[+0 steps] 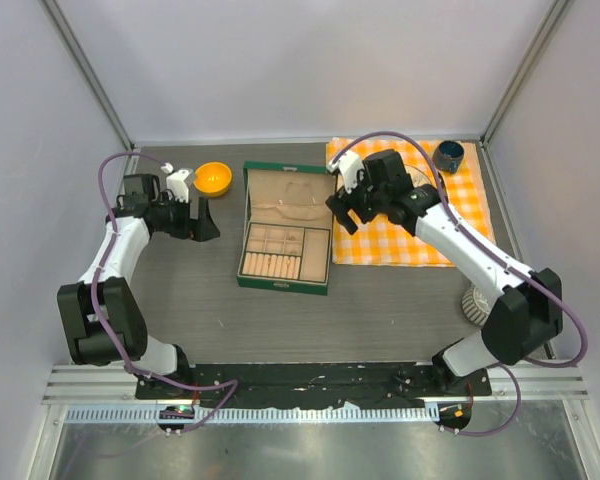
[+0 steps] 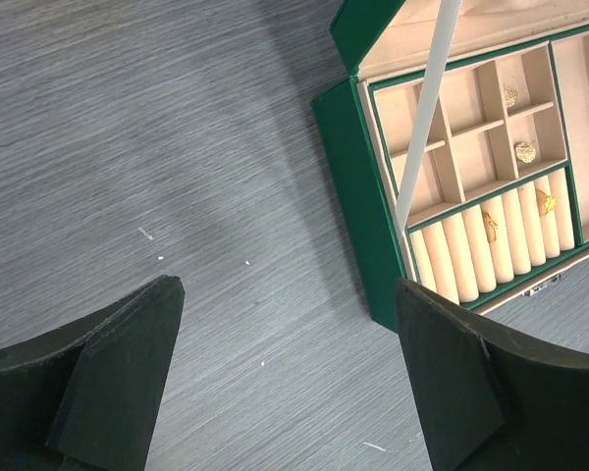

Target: Organize the mixed jewelry

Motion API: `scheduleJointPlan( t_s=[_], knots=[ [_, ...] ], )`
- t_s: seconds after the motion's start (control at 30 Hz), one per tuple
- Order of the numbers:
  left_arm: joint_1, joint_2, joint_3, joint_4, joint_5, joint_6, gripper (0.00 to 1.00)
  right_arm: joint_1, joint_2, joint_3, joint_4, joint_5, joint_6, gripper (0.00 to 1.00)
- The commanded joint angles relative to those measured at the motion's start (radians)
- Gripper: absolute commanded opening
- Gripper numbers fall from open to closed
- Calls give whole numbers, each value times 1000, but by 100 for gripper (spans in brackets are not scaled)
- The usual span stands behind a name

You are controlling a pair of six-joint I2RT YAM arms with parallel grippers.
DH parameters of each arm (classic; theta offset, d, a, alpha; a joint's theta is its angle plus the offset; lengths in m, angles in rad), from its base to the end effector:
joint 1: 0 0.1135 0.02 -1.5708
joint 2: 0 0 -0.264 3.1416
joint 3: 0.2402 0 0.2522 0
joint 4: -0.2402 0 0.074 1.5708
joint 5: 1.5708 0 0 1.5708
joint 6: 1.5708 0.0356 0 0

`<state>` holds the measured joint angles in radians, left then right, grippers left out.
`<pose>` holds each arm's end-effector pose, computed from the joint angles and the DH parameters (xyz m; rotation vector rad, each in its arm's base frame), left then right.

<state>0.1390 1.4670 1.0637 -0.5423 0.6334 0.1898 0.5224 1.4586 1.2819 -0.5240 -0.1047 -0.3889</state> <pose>0.3016 0.0209 0.2519 0.3095 2.3501 -0.6374 0.2805 0.1658 0.3213 -1.0500 2.0170 0.1893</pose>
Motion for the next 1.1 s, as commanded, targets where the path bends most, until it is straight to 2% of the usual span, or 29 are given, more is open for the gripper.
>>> scheduleJointPlan(
  t_s=[0.0, 0.27, 0.6, 0.73, 1.07],
  knots=[
    [-4, -37, 16, 16, 23, 16, 93, -65, 66, 108, 71, -95, 48, 90],
    [-4, -33, 16, -4, 0, 36, 94, -121, 239, 247, 74, -266, 77, 91],
    [-4, -10, 21, -4, -9, 43, 94, -121, 316, 283, 156, -401, 94, 91],
    [-4, -11, 13, 2, -6, 42, 94, -119, 298, 246, 173, -486, 105, 91],
    [-4, -20, -13, 16, -8, 46, 94, -78, 125, 90, 140, -515, 68, 91]
  ],
)
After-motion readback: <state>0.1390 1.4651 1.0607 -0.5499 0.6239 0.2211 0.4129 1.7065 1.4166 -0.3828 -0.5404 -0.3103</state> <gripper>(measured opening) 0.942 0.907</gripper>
